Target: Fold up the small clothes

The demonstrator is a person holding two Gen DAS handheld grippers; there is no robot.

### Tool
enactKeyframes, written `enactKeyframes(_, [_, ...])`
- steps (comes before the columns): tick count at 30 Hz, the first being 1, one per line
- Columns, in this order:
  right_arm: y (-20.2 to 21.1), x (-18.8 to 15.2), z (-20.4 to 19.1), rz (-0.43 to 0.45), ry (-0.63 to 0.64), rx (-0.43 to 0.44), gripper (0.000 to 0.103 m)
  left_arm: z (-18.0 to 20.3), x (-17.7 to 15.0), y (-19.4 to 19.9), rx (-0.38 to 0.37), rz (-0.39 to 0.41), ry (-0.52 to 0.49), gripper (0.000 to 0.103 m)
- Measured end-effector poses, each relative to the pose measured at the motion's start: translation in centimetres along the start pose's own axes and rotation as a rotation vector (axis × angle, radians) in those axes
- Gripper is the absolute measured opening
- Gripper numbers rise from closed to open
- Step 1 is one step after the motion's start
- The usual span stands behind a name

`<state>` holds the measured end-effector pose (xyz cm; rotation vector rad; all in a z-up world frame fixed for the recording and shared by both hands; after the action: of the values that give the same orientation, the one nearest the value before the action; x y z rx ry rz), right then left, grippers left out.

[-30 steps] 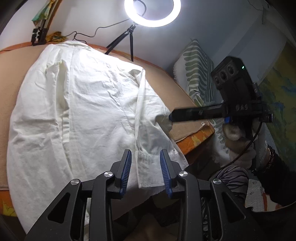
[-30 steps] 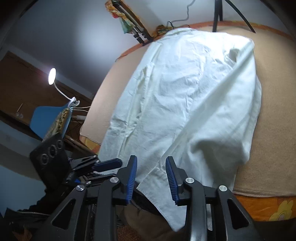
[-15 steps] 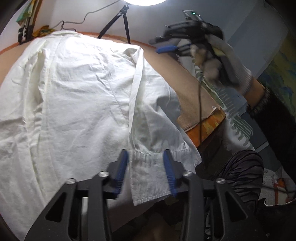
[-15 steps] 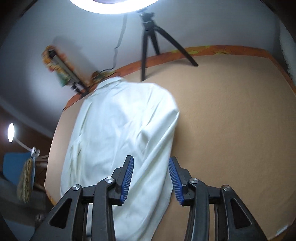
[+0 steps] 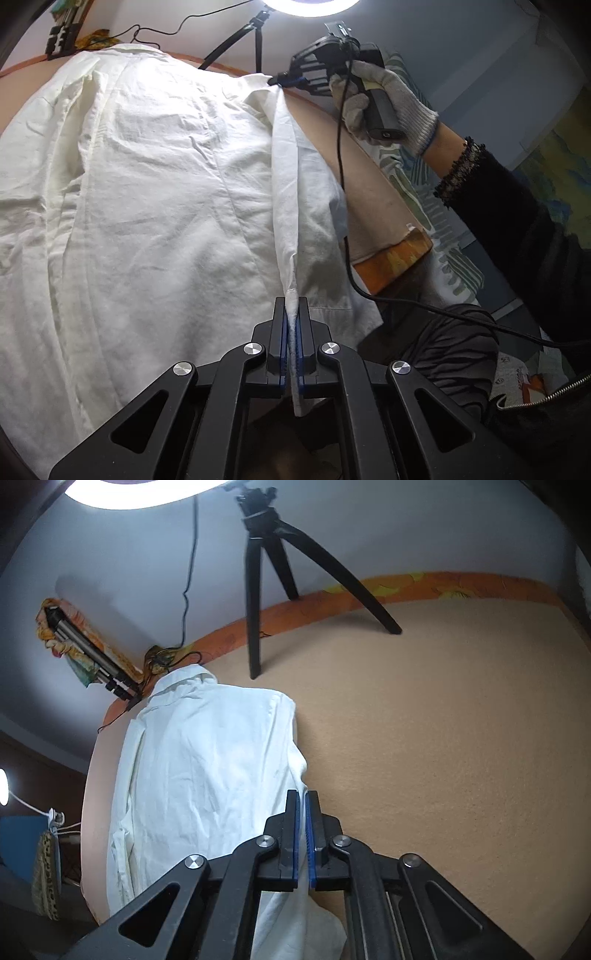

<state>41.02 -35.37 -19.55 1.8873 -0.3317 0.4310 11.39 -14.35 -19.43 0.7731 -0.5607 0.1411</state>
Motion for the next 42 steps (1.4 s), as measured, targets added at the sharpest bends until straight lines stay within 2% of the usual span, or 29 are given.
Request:
enactKeyframes(6, [0.5,-0.1,-8.2,0.008,0.205,-0.039,0.0,0.8,-1.5,1.7,-0.026,0.005,0.003,0.002])
enactKeyframes(11, [-3.8,-1.1,-13.6,-0.048,0.326,-0.075,0.0,-0.5,-3.0,1.9,-0.015,-0.002,0.038,0.002])
enactKeyframes(13, [-6.1,-1.8,-14.7,-0.089,0.363,-0.073,0.005,-1.2,-3.4,1.4,-0.017,-0.016,0.059,0.002])
enactKeyframes(14, [-6.7,-2.1,-14.9,-0.102,0.378,-0.091,0.012,-1.4,-3.5,1.3,-0.008,-0.016,0.066,0.002])
enactKeyframes(15, [-6.8,-2.3,-15.0,-0.101,0.381,-0.097,0.031,-1.6,-3.7,1.2,-0.007,-0.02,0.07,0.002])
enactKeyframes(16, [-6.0,-2.4,-15.0,-0.08,0.377,-0.066,0.036,-1.7,-3.9,1.2,-0.005,-0.025,0.074,0.002])
enactKeyframes(18, [-3.8,-2.6,-14.4,-0.045,0.364,-0.026,0.035,-1.8,-4.0,1.3,-0.009,-0.031,0.073,0.003])
enactKeyframes(22, [1.3,-3.6,-9.7,0.033,0.288,-0.042,0.04,-2.0,-3.8,1.5,0.02,-0.041,0.053,0.008])
enactKeyframes(24, [2.6,-4.6,-7.3,0.037,0.245,-0.023,0.055,-1.9,-3.7,1.6,0.019,-0.035,0.046,0.009])
enactKeyframes(26, [2.9,-5.8,-5.3,0.014,0.199,0.0,0.059,-2.1,-3.6,1.7,0.022,-0.031,0.049,0.009])
enactKeyframes(29, [2.7,-7.4,-4.2,-0.018,0.124,0.089,0.059,-2.3,-3.5,1.8,0.026,-0.03,0.046,0.009])
enactKeyframes(31, [2.4,-8.1,-4.8,-0.023,0.106,0.152,0.059,-2.1,-3.4,1.8,0.035,-0.027,0.034,0.008])
enactKeyframes(34, [1.7,-8.7,-6.1,-0.032,0.158,0.137,0.058,-2.2,-3.3,1.6,0.045,-0.027,0.027,0.008])
enactKeyframes(35, [1.3,-8.8,-6.4,-0.037,0.186,0.11,0.052,-2.1,-3.4,1.7,0.046,-0.026,0.027,0.008])
enactKeyframes(36, [0.8,-8.9,-6.7,-0.049,0.212,0.077,0.025,-2.0,-3.3,1.6,0.048,-0.025,0.027,0.008])
enactKeyframes(37, [0.2,-9.0,-6.7,-0.063,0.228,0.049,0.013,-2.0,-3.2,1.6,0.051,-0.023,0.026,0.006])
enactKeyframes(39, [-0.4,-8.3,-6.0,-0.054,0.236,-0.001,0.003,-2.1,-3.2,1.6,0.052,-0.02,0.032,0.004])
enactKeyframes(41, [-0.5,-6.9,-4.0,-0.025,0.21,-0.06,0.002,-2.1,-3.2,1.2,0.035,-0.016,0.061,0.004])
enactKeyframes(42, [-0.7,-6.3,-2.9,-0.027,0.175,-0.052,0.002,-2.2,-3.3,1.2,0.027,-0.015,0.072,0.003])
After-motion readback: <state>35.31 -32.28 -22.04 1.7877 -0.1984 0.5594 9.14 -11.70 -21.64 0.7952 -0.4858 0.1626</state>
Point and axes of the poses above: each gripper's, at about its wrist camera, not at the fingertips, and y roughly against the way its jaws point, z to its right, x to its top, the point moved 5 cm from there along -y, roughly the way its jaws point, and after that the axes turned 2 degrees about -x, right-handed, at the moved point
